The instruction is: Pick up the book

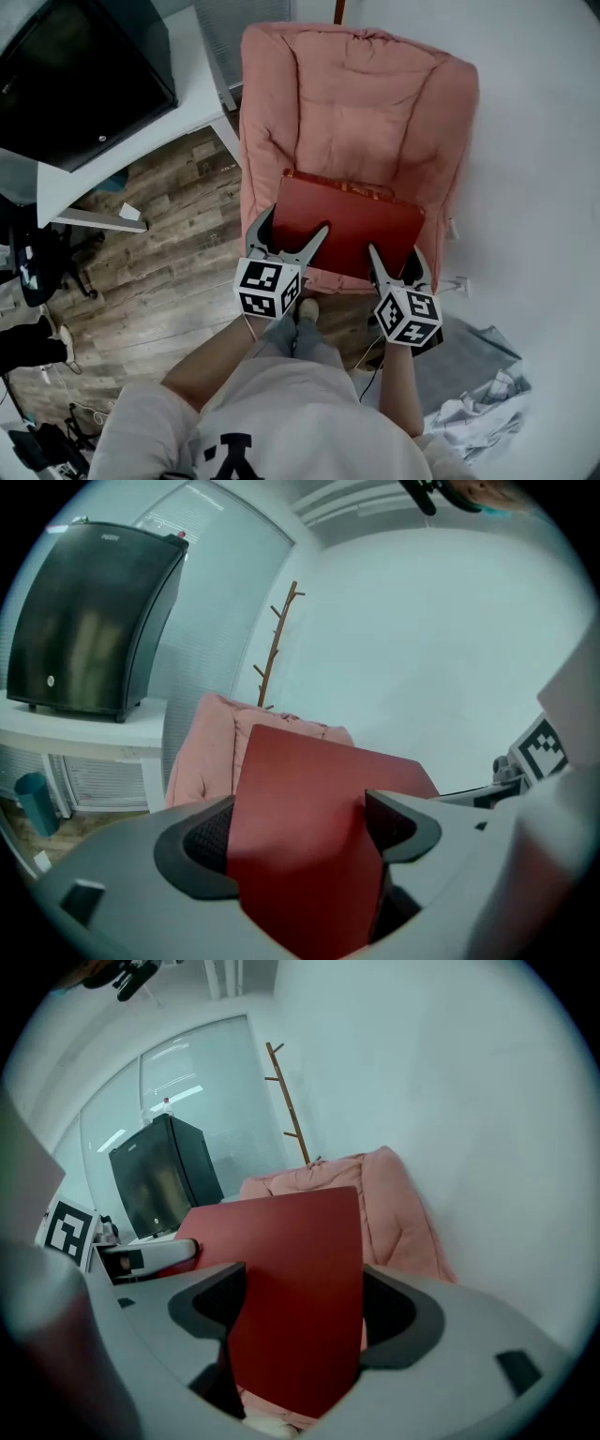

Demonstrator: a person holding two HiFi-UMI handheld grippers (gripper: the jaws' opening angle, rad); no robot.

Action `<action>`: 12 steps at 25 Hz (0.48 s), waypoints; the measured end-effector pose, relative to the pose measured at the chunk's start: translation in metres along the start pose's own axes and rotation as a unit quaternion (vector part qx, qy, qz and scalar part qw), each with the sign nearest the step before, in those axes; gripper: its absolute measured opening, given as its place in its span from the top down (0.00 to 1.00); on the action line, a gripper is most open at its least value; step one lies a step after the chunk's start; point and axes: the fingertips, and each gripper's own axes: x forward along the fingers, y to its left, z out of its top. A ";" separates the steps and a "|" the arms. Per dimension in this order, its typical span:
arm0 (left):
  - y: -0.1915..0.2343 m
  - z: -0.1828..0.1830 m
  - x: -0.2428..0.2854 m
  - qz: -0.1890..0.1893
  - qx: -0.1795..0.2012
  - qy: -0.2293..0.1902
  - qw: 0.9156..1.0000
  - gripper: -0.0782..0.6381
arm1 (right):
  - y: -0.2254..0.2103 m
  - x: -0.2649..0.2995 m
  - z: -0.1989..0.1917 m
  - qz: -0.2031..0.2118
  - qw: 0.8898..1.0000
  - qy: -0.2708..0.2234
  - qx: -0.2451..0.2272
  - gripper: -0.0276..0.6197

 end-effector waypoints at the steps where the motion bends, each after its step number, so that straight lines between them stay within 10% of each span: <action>1: 0.001 0.009 -0.007 0.000 0.000 -0.006 1.000 0.32 | 0.007 -0.004 0.008 0.002 1.000 -0.004 -0.005 0.37; 12: -0.004 0.083 -0.062 0.010 0.007 -0.085 0.996 0.32 | 0.054 -0.045 0.078 0.022 0.996 -0.070 -0.052 0.37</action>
